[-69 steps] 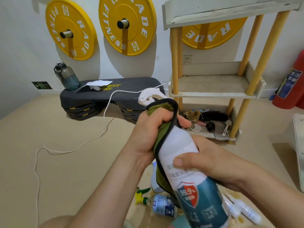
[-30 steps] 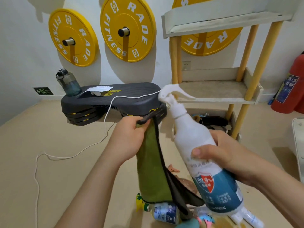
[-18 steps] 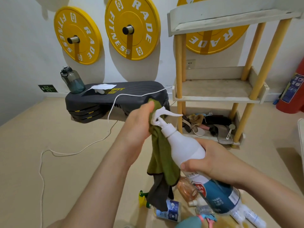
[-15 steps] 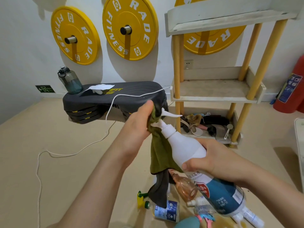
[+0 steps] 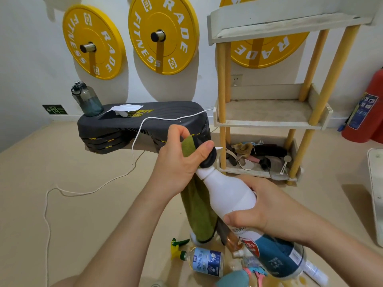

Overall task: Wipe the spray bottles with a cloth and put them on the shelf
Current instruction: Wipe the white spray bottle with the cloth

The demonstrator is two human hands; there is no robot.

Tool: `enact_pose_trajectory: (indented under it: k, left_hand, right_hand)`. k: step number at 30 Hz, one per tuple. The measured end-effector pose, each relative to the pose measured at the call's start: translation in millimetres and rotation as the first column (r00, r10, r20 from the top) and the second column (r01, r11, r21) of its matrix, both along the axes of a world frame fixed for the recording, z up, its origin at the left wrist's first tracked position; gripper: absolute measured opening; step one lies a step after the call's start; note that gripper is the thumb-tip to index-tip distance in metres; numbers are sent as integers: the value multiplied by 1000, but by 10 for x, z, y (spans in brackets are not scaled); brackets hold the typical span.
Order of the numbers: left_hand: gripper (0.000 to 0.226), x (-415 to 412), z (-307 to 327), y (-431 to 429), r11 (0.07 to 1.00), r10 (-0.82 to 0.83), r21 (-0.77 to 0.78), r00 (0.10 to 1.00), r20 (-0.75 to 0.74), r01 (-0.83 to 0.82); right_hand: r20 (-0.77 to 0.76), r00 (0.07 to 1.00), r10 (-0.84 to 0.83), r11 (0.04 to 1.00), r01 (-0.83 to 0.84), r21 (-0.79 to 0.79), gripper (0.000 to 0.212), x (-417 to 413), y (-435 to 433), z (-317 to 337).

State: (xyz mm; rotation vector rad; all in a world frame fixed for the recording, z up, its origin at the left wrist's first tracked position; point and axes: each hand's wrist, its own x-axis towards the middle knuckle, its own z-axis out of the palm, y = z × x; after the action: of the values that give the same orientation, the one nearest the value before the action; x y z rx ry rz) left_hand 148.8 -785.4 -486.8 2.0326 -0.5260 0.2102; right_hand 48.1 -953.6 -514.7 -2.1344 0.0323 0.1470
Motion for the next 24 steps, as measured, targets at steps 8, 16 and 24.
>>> enact_pose_trajectory:
  k: [8,16,24]
  left_hand:
    - [44,32,-107,18,987,114,46,884,453,-151]
    - [53,88,112,56,895,166,-325,905,-392,-305]
    - [58,-3,-17,17,962,-2,271,999,-40,13]
  right_hand:
    - [113,993,-16,986,34,-161,58,-24,-36,40]
    - [181,984,1,869,89,-487,59,-63,19,157]
    - [234,972,12,601,180,-779,84,-68,45,218]
